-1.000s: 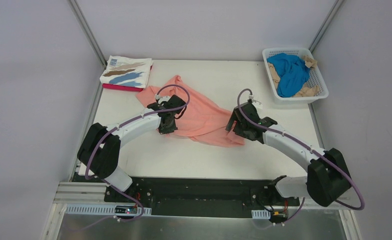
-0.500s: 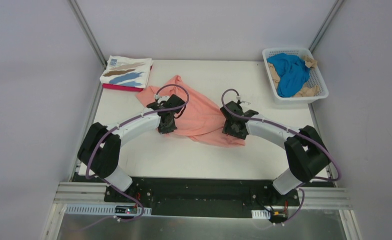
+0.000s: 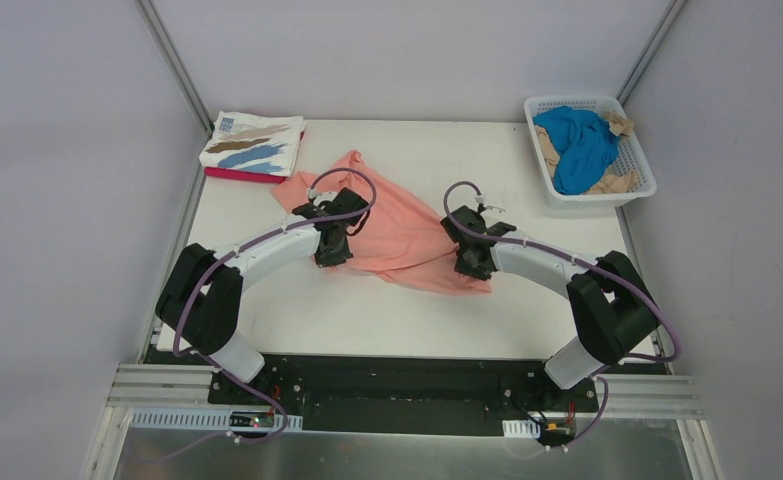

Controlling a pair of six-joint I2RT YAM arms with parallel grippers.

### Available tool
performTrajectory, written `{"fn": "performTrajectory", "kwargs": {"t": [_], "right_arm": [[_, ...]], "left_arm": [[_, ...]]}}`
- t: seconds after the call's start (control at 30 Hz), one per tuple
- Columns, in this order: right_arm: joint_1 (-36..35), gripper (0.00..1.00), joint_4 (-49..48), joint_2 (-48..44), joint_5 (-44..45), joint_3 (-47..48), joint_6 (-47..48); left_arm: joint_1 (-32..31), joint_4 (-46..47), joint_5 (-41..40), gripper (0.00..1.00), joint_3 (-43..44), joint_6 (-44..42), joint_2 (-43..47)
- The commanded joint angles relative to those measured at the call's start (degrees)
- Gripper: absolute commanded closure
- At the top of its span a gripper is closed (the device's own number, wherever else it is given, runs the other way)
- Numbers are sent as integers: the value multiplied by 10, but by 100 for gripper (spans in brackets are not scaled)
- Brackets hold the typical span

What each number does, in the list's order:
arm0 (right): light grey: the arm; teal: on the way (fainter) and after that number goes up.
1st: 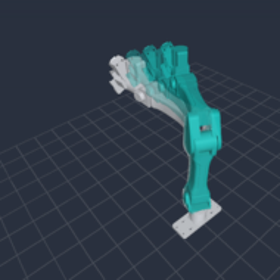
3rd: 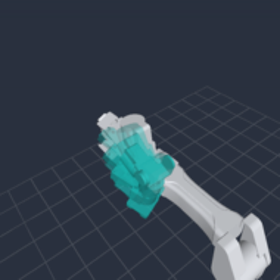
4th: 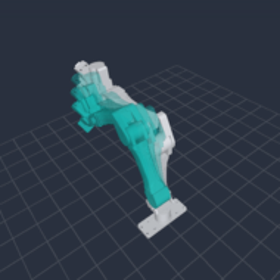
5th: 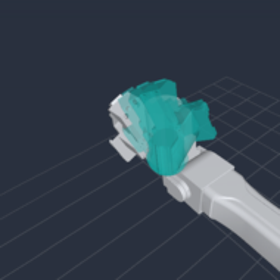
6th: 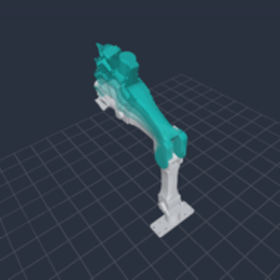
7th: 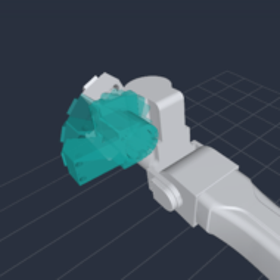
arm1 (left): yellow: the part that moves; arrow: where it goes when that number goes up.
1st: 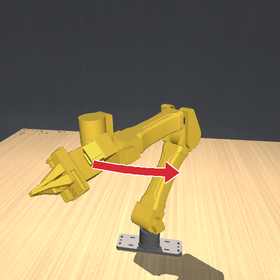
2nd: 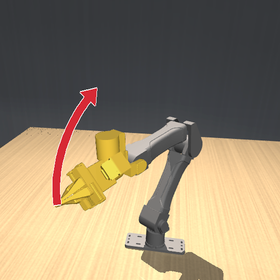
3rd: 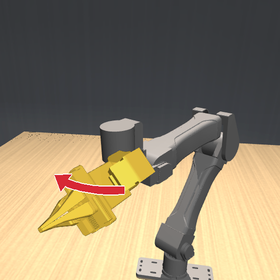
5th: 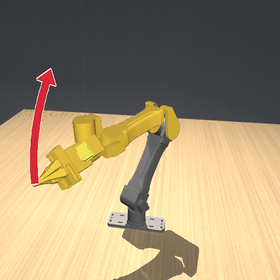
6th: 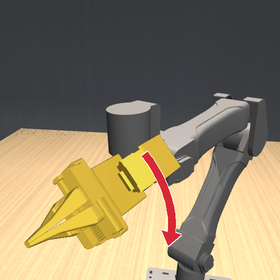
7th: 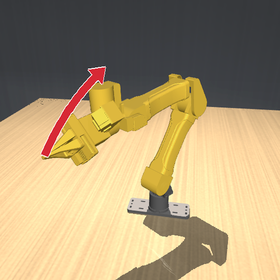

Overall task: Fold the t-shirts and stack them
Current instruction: Flatten out the tshirt

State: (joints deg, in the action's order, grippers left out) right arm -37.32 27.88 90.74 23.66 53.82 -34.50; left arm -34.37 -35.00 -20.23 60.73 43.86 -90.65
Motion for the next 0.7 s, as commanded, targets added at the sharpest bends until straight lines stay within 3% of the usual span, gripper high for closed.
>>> {"fn": "performTrajectory", "kwargs": {"t": [0.0, 0.27, 0.5, 0.6, 0.67], "right_arm": [[3, 74, 18, -19, 29, -9, -12], [32, 79, 4, -38, 15, -34, -4], [38, 81, -110, -42, -76, -62, 38], [38, 82, -121, -35, -71, -58, 39], [38, 88, -118, -31, -56, -55, 36]], "left_arm": [[8, -5, -12, 100, 13, -9, 6], [15, -5, -19, 100, 7, -9, 22], [16, -5, -13, 100, 8, -7, 18], [16, -5, -11, 100, 7, -7, 17], [15, -5, -12, 100, 7, -7, 19]]}}
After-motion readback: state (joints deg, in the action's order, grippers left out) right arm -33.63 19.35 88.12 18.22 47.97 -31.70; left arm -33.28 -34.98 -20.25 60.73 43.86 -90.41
